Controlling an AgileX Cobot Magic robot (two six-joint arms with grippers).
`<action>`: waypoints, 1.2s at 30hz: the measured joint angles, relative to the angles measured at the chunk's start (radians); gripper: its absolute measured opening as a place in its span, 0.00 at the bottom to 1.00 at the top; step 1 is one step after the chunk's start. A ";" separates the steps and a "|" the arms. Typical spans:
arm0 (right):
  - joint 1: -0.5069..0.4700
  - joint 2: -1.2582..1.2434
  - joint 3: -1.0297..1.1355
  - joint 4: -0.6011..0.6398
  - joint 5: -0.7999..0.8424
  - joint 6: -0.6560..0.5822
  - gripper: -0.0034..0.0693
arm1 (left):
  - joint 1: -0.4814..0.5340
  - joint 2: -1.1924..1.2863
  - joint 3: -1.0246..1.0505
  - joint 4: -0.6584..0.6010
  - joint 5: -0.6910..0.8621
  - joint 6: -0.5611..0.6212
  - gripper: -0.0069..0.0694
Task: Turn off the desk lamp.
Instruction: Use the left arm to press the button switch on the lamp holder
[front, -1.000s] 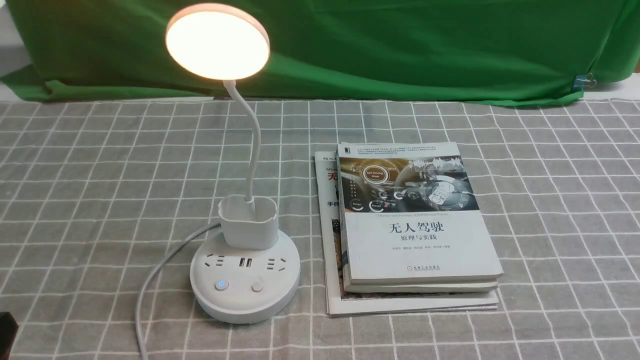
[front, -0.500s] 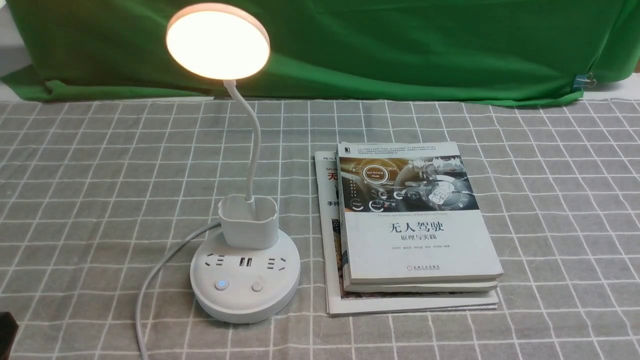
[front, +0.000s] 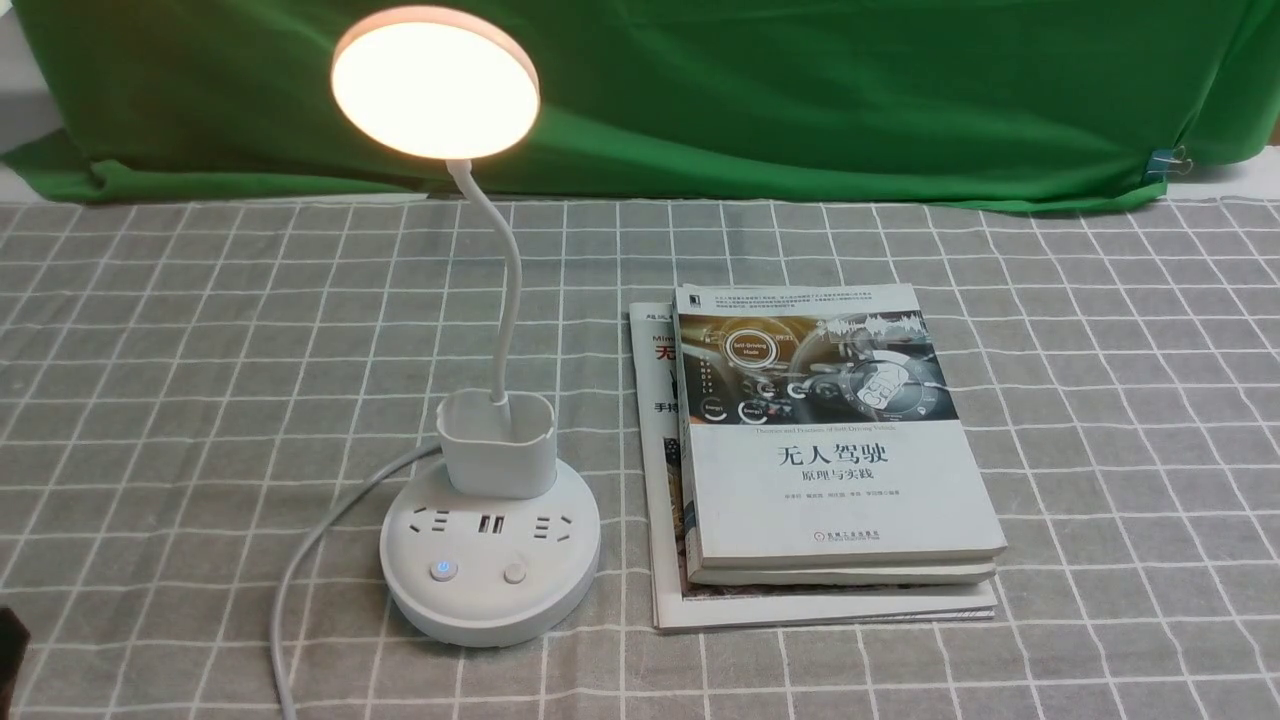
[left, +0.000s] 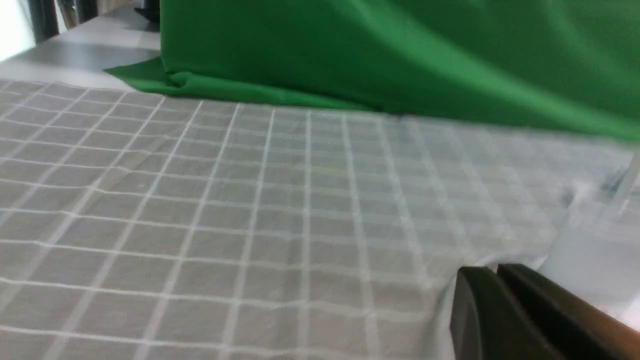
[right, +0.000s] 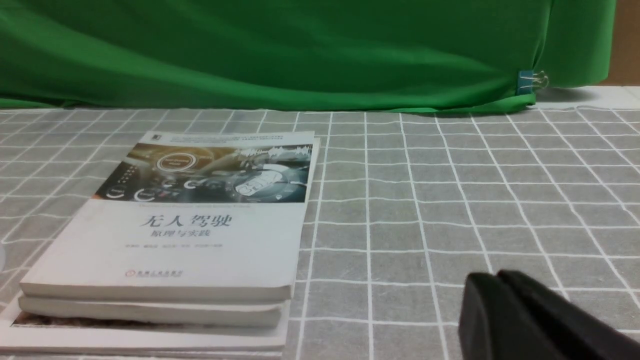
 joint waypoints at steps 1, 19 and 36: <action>0.000 0.000 0.000 0.000 0.000 0.000 0.10 | 0.000 0.000 0.000 -0.052 -0.022 -0.013 0.12; 0.000 0.000 0.000 0.000 0.000 0.000 0.10 | 0.000 0.133 -0.217 -0.265 0.049 -0.086 0.12; 0.000 0.000 0.000 0.000 0.000 0.000 0.10 | -0.179 1.036 -0.730 -0.010 0.698 0.033 0.12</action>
